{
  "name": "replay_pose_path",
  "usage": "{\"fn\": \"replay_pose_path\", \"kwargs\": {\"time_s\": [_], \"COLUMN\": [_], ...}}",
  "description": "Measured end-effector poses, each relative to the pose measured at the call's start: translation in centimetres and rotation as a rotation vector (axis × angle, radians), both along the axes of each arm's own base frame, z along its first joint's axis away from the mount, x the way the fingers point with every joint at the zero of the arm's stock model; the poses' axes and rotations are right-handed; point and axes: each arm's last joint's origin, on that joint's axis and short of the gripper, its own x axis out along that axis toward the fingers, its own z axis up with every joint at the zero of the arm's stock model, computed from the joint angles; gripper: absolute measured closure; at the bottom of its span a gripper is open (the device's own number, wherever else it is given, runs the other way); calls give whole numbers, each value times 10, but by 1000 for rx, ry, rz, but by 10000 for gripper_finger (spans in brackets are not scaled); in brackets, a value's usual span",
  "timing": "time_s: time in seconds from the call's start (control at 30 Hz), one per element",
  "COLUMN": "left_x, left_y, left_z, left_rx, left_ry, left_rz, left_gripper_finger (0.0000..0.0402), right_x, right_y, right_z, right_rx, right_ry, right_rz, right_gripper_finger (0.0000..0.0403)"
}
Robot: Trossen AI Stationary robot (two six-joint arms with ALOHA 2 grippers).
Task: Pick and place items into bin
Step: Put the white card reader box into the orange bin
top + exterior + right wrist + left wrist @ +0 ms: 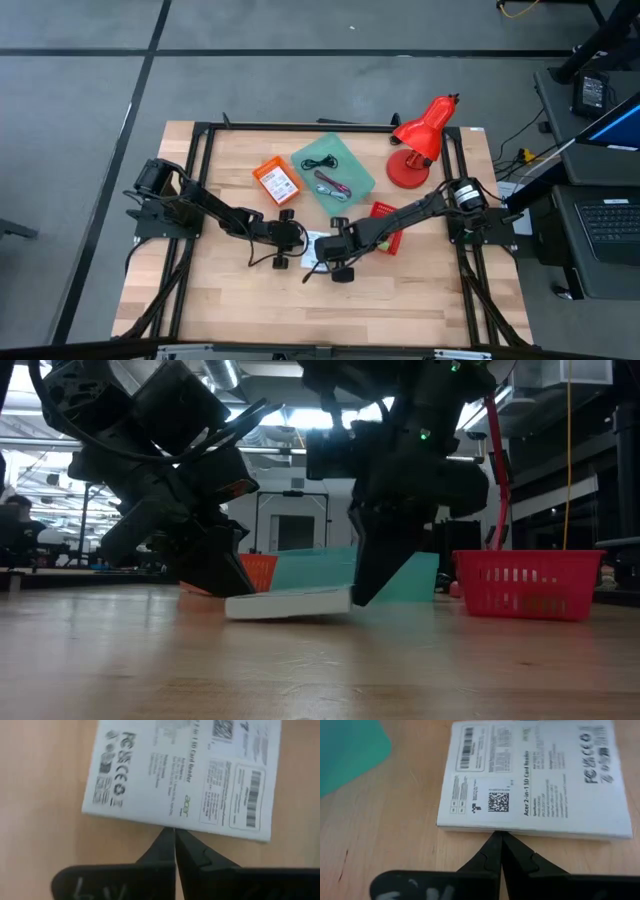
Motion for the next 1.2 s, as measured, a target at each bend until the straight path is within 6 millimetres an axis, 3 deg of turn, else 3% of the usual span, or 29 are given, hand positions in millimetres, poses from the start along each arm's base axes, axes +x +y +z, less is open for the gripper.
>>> {"fn": "replay_pose_path", "kwargs": {"time_s": [0.93, 1.2], "left_x": [-1, -1], "left_y": [0, 0], "left_z": [-1, -1], "left_rx": [-13, -12], "left_ry": [4, 4], "left_rz": [14, 13], "left_gripper_finger": [398, 398], "right_x": [-1, -1], "right_y": [6, 11], "right_z": [9, 36], "right_rx": [-48, -52], "right_ry": [-45, -158], "right_rz": [4, 23], "right_gripper_finger": [403, 403]}}
